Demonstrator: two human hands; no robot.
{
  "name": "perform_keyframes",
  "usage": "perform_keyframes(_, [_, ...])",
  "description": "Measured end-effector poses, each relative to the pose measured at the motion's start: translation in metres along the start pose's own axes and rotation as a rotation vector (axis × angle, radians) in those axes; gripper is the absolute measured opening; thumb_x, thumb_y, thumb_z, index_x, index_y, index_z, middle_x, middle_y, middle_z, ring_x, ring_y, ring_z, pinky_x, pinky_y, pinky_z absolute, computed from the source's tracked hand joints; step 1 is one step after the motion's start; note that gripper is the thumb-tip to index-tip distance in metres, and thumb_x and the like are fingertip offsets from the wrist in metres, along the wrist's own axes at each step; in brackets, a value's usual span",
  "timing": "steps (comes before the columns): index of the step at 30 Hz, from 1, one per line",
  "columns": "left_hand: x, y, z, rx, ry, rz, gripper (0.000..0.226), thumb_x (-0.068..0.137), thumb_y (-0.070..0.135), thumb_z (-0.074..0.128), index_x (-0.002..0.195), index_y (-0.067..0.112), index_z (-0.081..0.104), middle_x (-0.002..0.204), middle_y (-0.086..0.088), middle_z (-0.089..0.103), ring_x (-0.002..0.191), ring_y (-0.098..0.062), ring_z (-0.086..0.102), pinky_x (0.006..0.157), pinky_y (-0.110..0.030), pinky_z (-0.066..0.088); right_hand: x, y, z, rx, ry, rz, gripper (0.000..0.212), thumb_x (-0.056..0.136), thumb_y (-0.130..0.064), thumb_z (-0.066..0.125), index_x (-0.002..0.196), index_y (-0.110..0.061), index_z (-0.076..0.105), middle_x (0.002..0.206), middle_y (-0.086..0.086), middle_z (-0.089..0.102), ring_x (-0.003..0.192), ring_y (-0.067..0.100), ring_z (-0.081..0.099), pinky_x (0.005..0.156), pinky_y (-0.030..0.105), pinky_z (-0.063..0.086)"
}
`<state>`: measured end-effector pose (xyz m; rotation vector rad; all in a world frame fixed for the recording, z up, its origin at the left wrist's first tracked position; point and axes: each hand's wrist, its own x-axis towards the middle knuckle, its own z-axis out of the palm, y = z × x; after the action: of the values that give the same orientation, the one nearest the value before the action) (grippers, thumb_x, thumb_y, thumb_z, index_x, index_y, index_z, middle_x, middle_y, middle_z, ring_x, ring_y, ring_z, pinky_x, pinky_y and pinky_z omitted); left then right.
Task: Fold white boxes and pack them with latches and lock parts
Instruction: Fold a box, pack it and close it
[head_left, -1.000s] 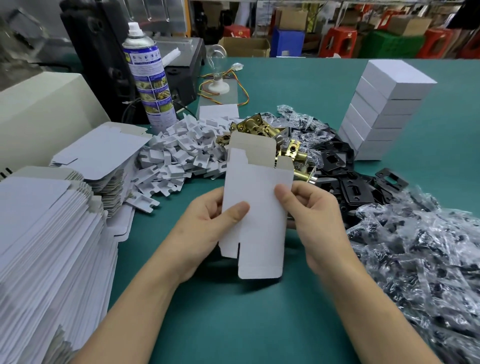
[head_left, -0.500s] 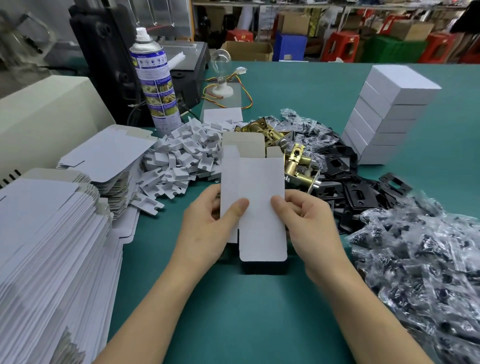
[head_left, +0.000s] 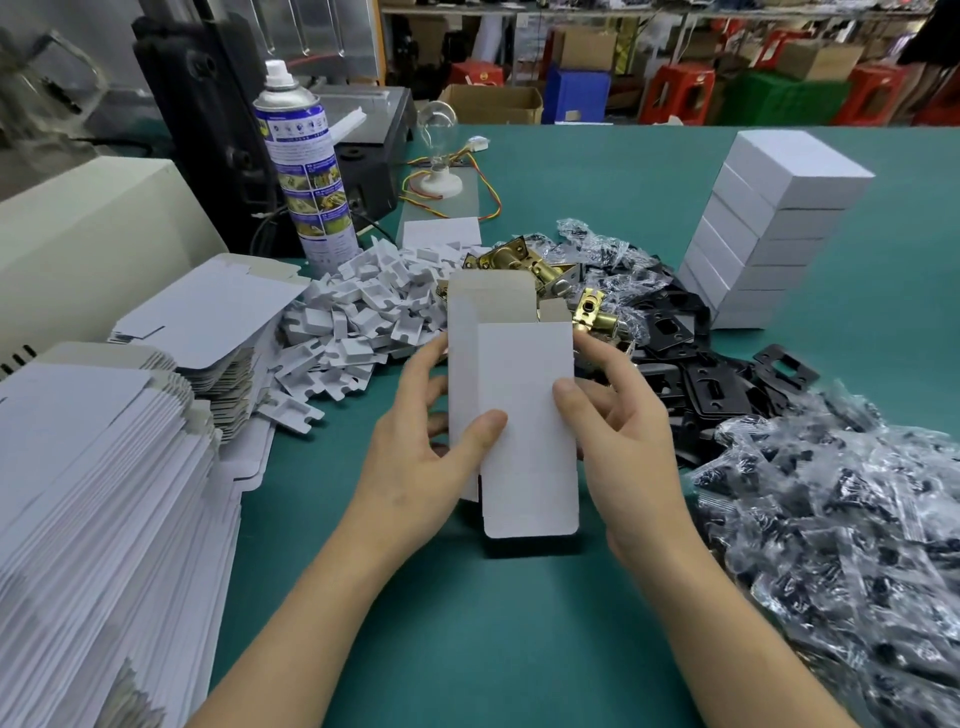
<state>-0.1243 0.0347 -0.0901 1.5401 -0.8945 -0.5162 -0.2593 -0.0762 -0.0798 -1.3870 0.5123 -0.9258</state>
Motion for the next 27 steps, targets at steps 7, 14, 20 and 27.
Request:
perform_keyframes(7, [-0.0015, 0.0046, -0.0037, 0.005, 0.055, 0.087, 0.076, 0.088, 0.045, 0.071, 0.151, 0.063, 0.033, 0.122, 0.024, 0.065, 0.097, -0.011, 0.076, 0.077, -0.047, 0.065, -0.0015, 0.0005, 0.0021, -0.014, -0.095, -0.021, 0.038, 0.099, -0.031, 0.061, 0.13, -0.053, 0.061, 0.111, -0.002, 0.075, 0.099, 0.02, 0.074, 0.078, 0.039, 0.064])
perform_keyframes(14, [-0.0039, 0.0048, -0.0053, -0.045, -0.051, 0.153, 0.061, 0.087, 0.05, 0.066, 0.142, 0.066, 0.044, 0.125, 0.018, 0.069, 0.108, -0.018, 0.072, 0.083, -0.038, 0.063, -0.0024, -0.0028, 0.0022, 0.017, -0.135, -0.048, 0.037, 0.101, -0.033, 0.059, 0.135, -0.045, 0.061, 0.107, 0.003, 0.069, 0.102, 0.026, 0.071, 0.084, 0.05, 0.062])
perform_keyframes(20, [-0.0063, 0.0064, -0.0037, -0.101, -0.126, 0.161, 0.036, 0.096, 0.041, 0.061, 0.13, 0.053, 0.059, 0.116, 0.016, 0.072, 0.101, -0.007, 0.072, 0.076, -0.02, 0.059, 0.0009, -0.0062, -0.0009, 0.081, -0.139, -0.021, 0.023, 0.098, -0.026, 0.06, 0.118, -0.036, 0.067, 0.092, -0.005, 0.066, 0.09, 0.014, 0.066, 0.075, 0.035, 0.06])
perform_keyframes(27, [-0.0046, 0.0076, -0.0021, -0.109, -0.085, 0.132, 0.026, 0.102, 0.03, 0.059, 0.123, 0.045, 0.067, 0.11, 0.01, 0.075, 0.094, -0.008, 0.072, 0.073, -0.023, 0.06, 0.0007, -0.0058, -0.0036, -0.097, -0.136, -0.044, 0.03, 0.092, -0.041, 0.067, 0.121, -0.039, 0.065, 0.104, 0.006, 0.071, 0.095, 0.021, 0.071, 0.078, 0.041, 0.063])
